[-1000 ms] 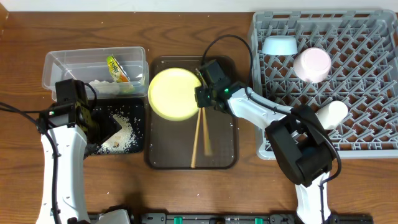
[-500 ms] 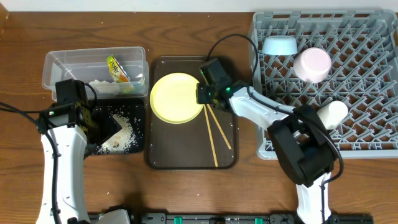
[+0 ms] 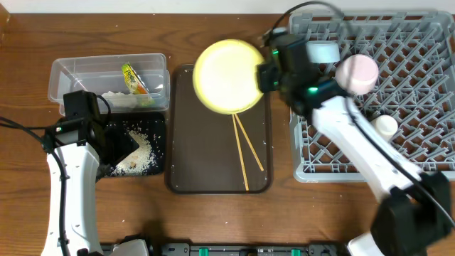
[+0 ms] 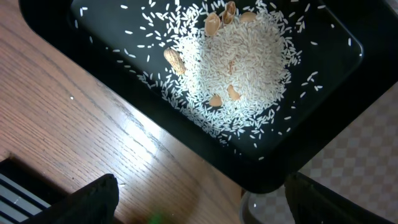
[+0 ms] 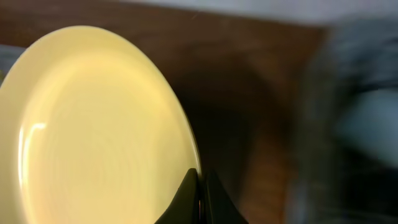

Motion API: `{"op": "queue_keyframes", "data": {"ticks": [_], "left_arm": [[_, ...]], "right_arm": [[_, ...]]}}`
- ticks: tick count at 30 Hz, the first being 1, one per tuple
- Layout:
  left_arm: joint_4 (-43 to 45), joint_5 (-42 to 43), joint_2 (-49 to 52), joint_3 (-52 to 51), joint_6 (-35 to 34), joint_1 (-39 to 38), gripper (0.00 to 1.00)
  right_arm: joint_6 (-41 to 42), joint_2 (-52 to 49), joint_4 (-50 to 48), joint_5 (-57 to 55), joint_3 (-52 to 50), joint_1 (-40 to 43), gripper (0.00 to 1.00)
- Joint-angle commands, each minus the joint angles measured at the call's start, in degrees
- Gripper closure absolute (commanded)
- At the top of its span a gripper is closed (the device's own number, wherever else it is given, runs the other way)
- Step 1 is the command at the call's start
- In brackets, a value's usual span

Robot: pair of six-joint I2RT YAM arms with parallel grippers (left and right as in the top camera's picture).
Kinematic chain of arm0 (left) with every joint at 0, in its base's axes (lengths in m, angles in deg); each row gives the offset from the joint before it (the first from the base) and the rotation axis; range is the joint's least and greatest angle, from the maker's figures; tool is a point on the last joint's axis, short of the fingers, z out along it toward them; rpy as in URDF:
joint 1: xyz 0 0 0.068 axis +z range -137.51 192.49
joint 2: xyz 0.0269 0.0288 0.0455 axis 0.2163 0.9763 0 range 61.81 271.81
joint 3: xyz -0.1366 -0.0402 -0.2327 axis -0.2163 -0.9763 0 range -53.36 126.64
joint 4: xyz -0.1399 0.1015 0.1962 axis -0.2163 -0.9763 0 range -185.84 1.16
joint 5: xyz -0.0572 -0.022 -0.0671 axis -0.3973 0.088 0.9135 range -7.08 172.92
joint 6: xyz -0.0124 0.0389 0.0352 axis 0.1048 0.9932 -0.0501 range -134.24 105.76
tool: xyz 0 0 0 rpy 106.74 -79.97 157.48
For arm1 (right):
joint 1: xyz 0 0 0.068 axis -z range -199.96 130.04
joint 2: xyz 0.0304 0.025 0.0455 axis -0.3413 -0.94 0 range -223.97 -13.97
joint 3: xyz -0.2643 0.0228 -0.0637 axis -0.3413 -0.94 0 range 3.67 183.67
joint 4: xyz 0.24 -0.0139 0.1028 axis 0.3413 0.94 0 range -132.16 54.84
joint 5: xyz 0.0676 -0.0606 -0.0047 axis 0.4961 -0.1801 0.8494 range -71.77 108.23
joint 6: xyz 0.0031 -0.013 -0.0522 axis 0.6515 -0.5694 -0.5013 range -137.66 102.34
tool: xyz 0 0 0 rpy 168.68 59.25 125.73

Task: Sort waste into correct bins and load items into the dishwasher rack
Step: 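Lift the yellow plate and place it upright in the rack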

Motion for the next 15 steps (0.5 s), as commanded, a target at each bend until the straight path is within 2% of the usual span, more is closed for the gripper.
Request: {"op": "queue_keyframes", "data": {"ticks": [1,10,15], "left_arm": [[-0.1,-0.3,-0.4,-0.3,-0.5,0.2,0.12],[0.1,-0.3,-0.4,-0.3,-0.5,0.2,0.12],[0.1,-0.3,-0.4,-0.3,-0.5,0.2,0.12]], "right_arm": [[-10.1,4.6,1.0,-12.2,0.0,2.7,0.99],[-28.4,10.2,-1.9,-43.9,0.0,6.8,0.99],[-35.7,9.6,-1.1,-51.0,0.0,7.8,0.99]]}}
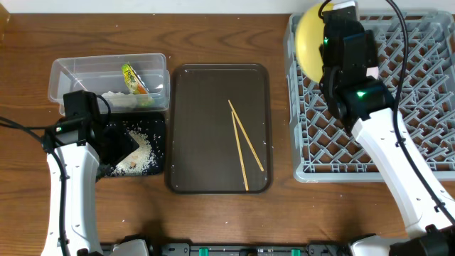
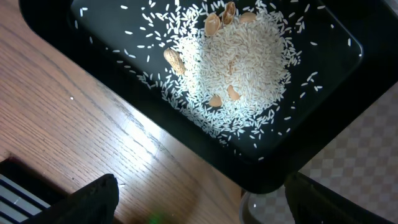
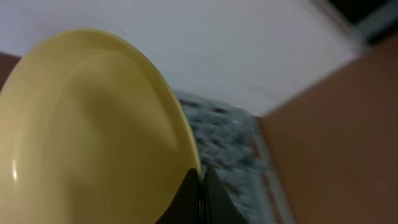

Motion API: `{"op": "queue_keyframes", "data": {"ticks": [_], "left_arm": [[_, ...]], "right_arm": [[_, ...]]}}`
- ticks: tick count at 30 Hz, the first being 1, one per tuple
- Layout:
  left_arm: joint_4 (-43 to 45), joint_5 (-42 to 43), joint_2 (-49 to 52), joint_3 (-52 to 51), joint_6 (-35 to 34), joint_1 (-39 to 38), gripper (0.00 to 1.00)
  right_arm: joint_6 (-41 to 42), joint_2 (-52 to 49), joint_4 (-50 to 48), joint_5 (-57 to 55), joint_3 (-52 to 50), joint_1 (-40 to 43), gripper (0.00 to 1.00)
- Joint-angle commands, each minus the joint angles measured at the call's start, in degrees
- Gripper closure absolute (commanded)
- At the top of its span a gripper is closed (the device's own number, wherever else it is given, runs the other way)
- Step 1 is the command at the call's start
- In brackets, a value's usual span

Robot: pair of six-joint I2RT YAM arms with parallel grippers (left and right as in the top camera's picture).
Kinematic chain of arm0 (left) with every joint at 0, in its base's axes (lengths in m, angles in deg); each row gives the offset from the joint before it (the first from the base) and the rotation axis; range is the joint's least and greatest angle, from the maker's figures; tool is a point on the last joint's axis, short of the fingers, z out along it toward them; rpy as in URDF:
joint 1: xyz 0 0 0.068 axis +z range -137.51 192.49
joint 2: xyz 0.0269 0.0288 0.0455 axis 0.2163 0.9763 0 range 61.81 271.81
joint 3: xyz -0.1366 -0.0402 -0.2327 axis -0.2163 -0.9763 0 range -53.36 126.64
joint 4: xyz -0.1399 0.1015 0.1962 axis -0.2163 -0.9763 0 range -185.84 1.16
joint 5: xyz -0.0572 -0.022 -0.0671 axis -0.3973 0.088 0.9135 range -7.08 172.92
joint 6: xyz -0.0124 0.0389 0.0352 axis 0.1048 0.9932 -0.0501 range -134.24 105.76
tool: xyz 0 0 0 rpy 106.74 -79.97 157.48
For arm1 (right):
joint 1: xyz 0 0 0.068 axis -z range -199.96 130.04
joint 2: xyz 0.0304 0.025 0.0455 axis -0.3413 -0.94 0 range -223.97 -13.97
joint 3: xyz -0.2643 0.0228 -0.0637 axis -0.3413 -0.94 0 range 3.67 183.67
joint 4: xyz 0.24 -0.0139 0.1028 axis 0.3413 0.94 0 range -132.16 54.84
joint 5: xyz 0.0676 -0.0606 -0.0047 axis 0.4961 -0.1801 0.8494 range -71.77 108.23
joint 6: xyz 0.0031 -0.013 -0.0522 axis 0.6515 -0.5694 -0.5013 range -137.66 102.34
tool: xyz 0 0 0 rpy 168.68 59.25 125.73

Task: Sort waste into correct bins and load items into the dishwasher rack
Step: 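Lift the yellow plate and place it upright in the rack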

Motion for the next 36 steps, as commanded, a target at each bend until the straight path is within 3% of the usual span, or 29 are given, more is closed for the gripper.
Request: {"op": "queue_keyframes", "data": {"ticks": [1,11,28,36], "left_arm": [[0.0,-0.3,-0.4,-0.3,-0.5,0.2,0.12],[0.0,-0.3,-0.4,-0.3,-0.5,0.2,0.12],[0.0,-0.3,-0.4,-0.3,-0.5,0.2,0.12],[0.0,-0.3,-0.4,-0.3,-0.5,0.2,0.12]], "right_arm": [[-7.9,-0.1,0.7,-9.7,0.0,0.8,0.99],[-5.6,-2.8,6.3,-7.0,0.0,0.3,0.99],[-2.4,-9.0,6.7,-3.2,0.0,-3.4,0.99],[9.0,-9.1,7.0,1.3,0.0,-5.5,0.99]]}}
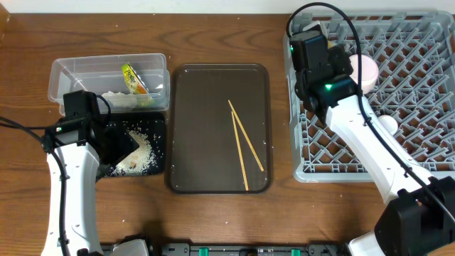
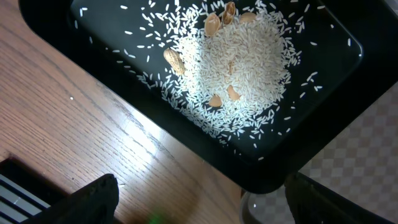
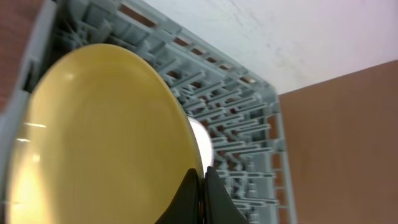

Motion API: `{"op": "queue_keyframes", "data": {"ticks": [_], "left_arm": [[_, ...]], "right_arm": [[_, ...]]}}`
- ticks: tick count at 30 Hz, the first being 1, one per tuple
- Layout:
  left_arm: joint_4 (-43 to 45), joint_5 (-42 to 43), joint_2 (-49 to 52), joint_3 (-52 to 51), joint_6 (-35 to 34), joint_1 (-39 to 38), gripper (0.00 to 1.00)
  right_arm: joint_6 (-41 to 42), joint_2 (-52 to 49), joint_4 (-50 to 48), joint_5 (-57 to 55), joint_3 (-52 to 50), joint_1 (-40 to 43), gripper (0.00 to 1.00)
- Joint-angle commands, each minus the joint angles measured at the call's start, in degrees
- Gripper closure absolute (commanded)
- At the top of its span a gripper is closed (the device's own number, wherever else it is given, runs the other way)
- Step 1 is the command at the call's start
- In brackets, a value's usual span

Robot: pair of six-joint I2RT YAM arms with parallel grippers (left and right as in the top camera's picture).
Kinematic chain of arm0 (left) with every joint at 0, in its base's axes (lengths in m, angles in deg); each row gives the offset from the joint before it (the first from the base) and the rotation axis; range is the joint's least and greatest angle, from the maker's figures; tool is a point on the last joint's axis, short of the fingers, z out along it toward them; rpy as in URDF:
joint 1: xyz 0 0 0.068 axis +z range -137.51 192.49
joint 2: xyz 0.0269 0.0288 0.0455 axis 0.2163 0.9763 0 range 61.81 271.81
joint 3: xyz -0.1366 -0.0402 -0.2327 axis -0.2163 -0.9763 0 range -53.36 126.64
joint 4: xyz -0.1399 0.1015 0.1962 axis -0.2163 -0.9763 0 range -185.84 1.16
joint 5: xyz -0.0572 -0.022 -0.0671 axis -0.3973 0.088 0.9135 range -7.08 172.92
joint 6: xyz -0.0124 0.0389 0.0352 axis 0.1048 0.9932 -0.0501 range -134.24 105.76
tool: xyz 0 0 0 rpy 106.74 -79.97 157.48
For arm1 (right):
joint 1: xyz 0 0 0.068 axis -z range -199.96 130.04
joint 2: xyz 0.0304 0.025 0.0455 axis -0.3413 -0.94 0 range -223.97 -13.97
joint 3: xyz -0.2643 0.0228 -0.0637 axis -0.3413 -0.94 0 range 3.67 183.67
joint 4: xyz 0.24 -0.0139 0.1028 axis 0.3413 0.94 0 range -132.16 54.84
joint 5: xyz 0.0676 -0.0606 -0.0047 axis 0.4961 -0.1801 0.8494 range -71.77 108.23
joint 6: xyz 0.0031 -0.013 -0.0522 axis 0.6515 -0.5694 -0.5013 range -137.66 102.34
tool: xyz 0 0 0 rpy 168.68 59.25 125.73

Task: Sort waste into correct bins and load items into the dishwasher rack
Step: 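Lift the yellow plate and place it upright in the rack, then reach the right gripper to the chopsticks and grasp one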

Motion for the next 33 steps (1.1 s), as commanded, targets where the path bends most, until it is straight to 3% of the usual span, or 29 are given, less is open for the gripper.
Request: {"op": "queue_keyframes", "data": {"ticks": [1,5,8,11,16,19,25,33], "left_arm": [[0.0,-0.3,-0.4,-0.3,-0.5,0.2,0.12],[0.0,-0.3,-0.4,-0.3,-0.5,0.2,0.12],[0.0,-0.3,-0.4,-0.3,-0.5,0.2,0.12],[0.0,-0.3,-0.4,-0.3,-0.5,0.2,0.12],[0.0,-0.3,-0.4,-0.3,-0.5,0.2,0.12],[0.0,-0.3,-0.4,-0.3,-0.5,0.2,0.12],[0.0,-0.3,-0.4,-0.3,-0.5,0.2,0.12],[0.0,-0.3,-0.4,-0.3,-0.5,0.2,0.12]], "right_arm": [[8.1,-0.2,0.2,4.3,0.0,-1.4,0.98],[11.9,-0.2,0.3,11.9,0.0,-2.2,0.82],[15.1,-0.2,0.7,16.0,0.0,-2.3,0.80],[16.8,0.5,1.2,16.2,0.0,-2.3,0.68],[16.8,4.6,1.1,17.0,0.0,-2.3,0.59],[16.8,7.8,1.8,24.2,0.0,-2.6,0.55],[18.5,9.0,8.4,49.3,0.0,-4.1,0.57],[21.6,1.7,18.3,51.7,-0.1,-11.2,0.53]]}}
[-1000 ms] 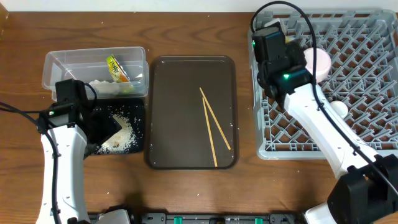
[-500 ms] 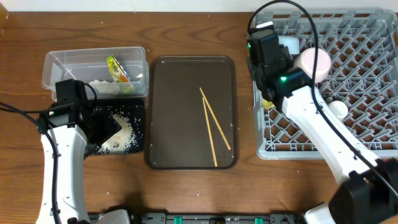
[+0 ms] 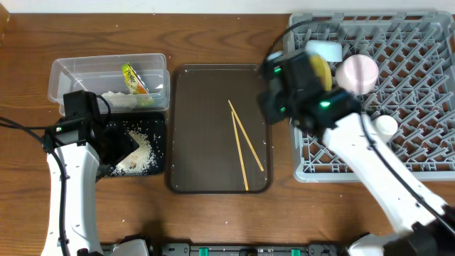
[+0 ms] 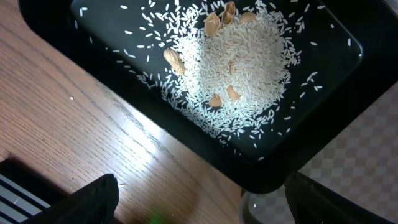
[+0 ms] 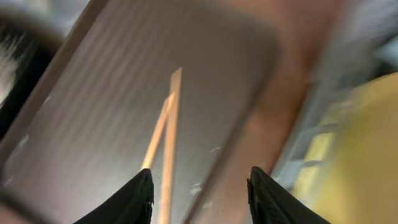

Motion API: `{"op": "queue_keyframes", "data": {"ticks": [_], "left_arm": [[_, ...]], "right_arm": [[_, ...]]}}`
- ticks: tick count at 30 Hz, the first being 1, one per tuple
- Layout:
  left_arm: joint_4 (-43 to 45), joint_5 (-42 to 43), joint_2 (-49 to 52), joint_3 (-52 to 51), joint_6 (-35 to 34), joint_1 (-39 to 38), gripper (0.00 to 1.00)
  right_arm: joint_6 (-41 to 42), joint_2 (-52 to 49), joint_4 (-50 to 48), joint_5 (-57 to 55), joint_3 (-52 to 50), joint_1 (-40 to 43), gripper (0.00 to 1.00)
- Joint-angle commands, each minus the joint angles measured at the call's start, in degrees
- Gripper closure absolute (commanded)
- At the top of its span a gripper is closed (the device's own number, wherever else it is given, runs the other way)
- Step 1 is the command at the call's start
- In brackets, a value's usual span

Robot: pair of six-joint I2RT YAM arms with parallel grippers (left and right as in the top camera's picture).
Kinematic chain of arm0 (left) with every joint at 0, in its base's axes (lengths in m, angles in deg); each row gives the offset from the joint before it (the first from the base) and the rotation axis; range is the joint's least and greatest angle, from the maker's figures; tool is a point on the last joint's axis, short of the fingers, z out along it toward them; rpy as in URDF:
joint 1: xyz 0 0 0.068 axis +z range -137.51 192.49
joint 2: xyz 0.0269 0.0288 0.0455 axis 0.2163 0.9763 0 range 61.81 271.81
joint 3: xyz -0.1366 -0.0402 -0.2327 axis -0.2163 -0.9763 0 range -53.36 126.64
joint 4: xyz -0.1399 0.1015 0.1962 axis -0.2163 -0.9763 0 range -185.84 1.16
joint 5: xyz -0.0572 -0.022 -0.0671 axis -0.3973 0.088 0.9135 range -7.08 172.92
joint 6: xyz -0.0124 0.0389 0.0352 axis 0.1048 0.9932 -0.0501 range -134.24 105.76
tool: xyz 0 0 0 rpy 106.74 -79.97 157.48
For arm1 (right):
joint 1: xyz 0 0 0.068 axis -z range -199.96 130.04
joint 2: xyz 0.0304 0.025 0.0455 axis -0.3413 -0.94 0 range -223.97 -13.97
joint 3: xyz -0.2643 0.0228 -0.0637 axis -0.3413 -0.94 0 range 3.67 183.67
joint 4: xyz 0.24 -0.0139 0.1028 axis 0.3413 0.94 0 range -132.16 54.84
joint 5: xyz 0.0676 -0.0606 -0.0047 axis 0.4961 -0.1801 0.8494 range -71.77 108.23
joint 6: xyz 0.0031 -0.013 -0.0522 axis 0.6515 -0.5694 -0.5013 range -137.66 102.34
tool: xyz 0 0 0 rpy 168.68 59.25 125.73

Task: Sort waste into correct bins and load items into the dishwasher rack
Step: 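Reach the right gripper to the chopsticks and grasp one, then carry the chopstick right and stand it in the rack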

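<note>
The yellow plate [image 3: 321, 71] stands on edge in the left back part of the grey dishwasher rack [image 3: 426, 85]; the right wrist view shows it as a blurred yellow plate [image 5: 367, 155] at the right. Two chopsticks [image 3: 242, 146] lie on the brown tray [image 3: 206, 128], and the same chopsticks [image 5: 166, 137] show in the right wrist view. My right gripper [image 3: 269, 96] hangs open and empty over the tray's right edge [image 5: 200, 180]. My left gripper [image 4: 199, 186] is open above the black bin [image 4: 323, 118], which holds rice and peanut shells.
A pink cup [image 3: 357, 73], a white cup [image 3: 323, 50] and a small white item [image 3: 385, 126] sit in the rack. A clear bin [image 3: 78, 75] with a wrapper [image 3: 133, 77] stands behind the black bin [image 3: 160, 142] at the left.
My right gripper was shut on the yellow plate down in the rack. Now it is open, the plate stands in the rack by itself, and the gripper is left of the rack over the tray.
My right gripper held the yellow plate over the back of the tray, then above the rack's back left corner, then low among the rack's pegs. Now the plate stands there released. The left arm stayed still over the rice bin throughout.
</note>
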Motion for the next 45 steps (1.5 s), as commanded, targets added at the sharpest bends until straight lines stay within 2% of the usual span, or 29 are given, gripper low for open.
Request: {"op": "queue_keyframes", "data": {"ticks": [1,4,7,11,17,21,26,28,35,45], "left_arm": [[0.0,-0.3,-0.4,-0.3,-0.5,0.2,0.12],[0.0,-0.3,-0.4,-0.3,-0.5,0.2,0.12],[-0.2,-0.3,-0.4,-0.3,-0.5,0.2,0.12],[-0.2,-0.3,-0.4,-0.3,-0.5,0.2,0.12],[-0.2,-0.3,-0.4,-0.3,-0.5,0.2,0.12],[-0.2,-0.3,-0.4,-0.3,-0.5,0.2,0.12],[-0.2,-0.3,-0.4,-0.3,-0.5,0.2,0.12],[-0.3,-0.3,-0.4,-0.3,-0.5,0.2,0.12],[-0.2,-0.3,-0.4,-0.3,-0.5,0.2,0.12],[-0.2,-0.3,-0.4,-0.3,-0.5,0.2,0.12]], "right_arm": [[1.9,-4.8,1.0,3.5,-0.1,-3.3,0.54],[2.0,-9.2,1.4,3.5,-0.1,-5.2,0.62],[4.7,-13.8,1.4,2.6,-0.1,-6.1,0.65],[8.8,-19.4,1.6,2.5,-0.1,-6.3,0.66],[9.0,-25.1,2.7,2.4,-0.1,-6.3,0.70],[10.2,-26.4,2.8,1.5,-0.1,-6.3,0.79],[10.9,-26.4,3.1,0.1,-0.1,-6.2,0.99],[10.9,-26.4,3.5,0.1,-0.1,-6.2,0.99],[10.9,-20.0,4.8,0.1,1.0,-4.6,0.99],[4.3,3.5,8.6,-1.9,1.3,6.4,0.99]]}}
